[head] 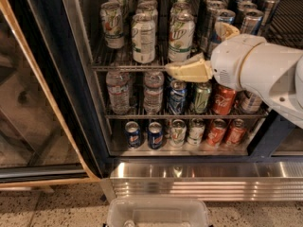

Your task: Pick 7up can from top shelf of fridge

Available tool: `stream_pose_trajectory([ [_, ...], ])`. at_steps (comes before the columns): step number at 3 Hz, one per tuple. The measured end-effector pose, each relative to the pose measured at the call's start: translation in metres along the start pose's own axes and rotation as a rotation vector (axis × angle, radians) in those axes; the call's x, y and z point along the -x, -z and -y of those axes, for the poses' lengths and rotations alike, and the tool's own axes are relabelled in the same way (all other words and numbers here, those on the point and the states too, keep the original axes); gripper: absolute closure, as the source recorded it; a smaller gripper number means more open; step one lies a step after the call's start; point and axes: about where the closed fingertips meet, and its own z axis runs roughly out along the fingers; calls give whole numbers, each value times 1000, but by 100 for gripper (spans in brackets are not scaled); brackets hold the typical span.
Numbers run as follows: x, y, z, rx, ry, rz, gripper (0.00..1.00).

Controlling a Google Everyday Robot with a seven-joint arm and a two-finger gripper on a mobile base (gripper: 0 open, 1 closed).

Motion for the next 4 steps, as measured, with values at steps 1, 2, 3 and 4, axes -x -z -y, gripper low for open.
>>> stream_pose_trajectory([
  [1,3,-15,11,-60,-9,47,20],
  [2,3,-29,13,-82,-12,71,18],
  [3,-1,-41,14,-86,-18,76,19],
  [4,-4,-52,11,-81,-25,81,21],
])
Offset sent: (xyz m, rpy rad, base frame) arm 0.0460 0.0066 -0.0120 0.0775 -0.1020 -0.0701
